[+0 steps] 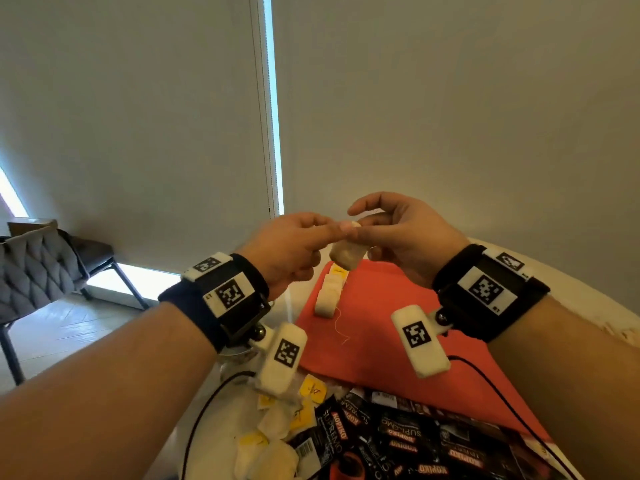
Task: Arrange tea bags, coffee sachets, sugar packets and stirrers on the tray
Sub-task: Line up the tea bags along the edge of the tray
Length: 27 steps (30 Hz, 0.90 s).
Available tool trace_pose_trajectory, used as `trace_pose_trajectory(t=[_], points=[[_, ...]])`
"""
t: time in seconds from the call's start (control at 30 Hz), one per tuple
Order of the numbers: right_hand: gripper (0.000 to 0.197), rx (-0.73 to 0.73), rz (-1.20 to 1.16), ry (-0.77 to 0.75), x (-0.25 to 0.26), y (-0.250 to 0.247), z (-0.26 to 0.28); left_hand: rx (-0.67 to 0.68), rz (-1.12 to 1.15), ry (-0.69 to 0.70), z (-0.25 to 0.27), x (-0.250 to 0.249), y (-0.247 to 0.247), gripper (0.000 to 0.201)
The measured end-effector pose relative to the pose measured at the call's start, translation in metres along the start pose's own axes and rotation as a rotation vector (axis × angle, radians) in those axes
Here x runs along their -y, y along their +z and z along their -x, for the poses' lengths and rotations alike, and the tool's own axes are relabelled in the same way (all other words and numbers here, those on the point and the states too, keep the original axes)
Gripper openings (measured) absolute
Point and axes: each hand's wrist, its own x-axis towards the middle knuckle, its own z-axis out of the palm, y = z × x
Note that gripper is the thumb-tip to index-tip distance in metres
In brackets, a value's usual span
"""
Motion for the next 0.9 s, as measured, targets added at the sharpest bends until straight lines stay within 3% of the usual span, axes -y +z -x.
trace_pose_trajectory(t=[0.1, 0.23, 0.4, 0.53, 0.7, 0.9], points=[[0.036, 0.031, 0.0, 0.007, 0.004, 0.001, -0.004, 0.094, -0.116, -0.013, 0.0, -0.007, -0.009, 0.049], [0.038, 0.028, 0.013, 0.003, 0.003, 0.005, -0.008, 0.084, -0.238, -0.005, -0.005, -0.01, -0.019, 0.031], [0.04, -0.105, -0.12, -0.04, -0.003, 0.012, -0.016, 0.005, -0.274, 0.007, -0.015, -0.005, -0.024, 0.013], [0.058, -0.101, -0.132, 0.064, -0.019, 0.017, -0.019, -0.081, -0.133, -0.003, -0.023, 0.006, -0.027, 0.02], [0.042, -0.155, -0.052, 0.142, -0.043, 0.023, -0.02, -0.107, -0.104, -0.048, -0.023, 0.024, -0.029, 0.016], [0.03, -0.172, 0.164, 0.442, -0.088, 0.025, -0.017, -0.24, 0.045, -0.089, -0.027, 0.02, -0.042, 0.013]])
